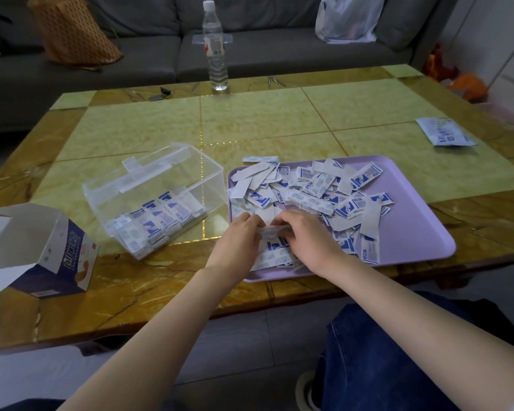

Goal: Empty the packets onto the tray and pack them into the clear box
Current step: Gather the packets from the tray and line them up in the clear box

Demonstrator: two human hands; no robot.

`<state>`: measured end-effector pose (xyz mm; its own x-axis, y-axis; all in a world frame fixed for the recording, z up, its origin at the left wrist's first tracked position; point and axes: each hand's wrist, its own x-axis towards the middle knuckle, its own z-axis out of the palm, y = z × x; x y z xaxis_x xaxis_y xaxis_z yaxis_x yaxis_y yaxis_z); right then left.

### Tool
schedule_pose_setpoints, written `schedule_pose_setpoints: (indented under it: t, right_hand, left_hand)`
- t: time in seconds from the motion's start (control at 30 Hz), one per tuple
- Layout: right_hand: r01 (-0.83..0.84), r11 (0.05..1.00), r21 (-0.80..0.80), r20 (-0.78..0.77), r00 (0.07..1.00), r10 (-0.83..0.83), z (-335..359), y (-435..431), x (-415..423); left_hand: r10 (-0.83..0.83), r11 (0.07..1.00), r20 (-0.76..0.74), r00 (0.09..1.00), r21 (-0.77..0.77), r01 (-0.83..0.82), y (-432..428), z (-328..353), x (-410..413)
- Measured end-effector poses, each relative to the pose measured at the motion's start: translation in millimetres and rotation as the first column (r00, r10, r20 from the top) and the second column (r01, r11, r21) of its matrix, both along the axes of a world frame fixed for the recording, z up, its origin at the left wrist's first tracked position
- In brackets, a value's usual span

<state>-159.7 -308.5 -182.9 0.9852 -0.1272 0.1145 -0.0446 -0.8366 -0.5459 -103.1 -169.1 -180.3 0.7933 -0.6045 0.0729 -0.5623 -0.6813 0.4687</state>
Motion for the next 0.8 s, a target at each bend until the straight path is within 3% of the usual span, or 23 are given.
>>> schedule_pose_setpoints:
  t: [0.13, 0.3, 0.57, 0.8]
  right_hand:
    - [0.038, 0.999, 0.009, -0.006, 0.999, -0.038, -0.6, -4.3, 1.8]
    - [0.065, 0.990, 0.122, 0.003, 0.998, -0.066, -1.4, 3.7, 5.2]
    - [0.107, 0.993, -0.045, -0.015, 0.994, -0.108, -4.9, 0.4, 5.1]
    - [0.065, 0.996, 0.067, 0.072, 0.995, -0.069, 0.5, 2.4, 4.1]
  left_hand:
    - [0.048, 0.996, 0.131, 0.990, 0.070, -0.058, 7.1, -2.4, 3.2]
    - [0.106, 0.992, -0.046, 0.993, -0.058, -0.109, 4.7, 1.6, 3.7]
    - [0.129, 0.989, -0.031, 0.991, -0.068, -0.131, 5.2, 0.7, 3.2]
    - [0.077, 0.995, -0.053, 0.996, -0.056, -0.080, 1.2, 2.5, -1.9]
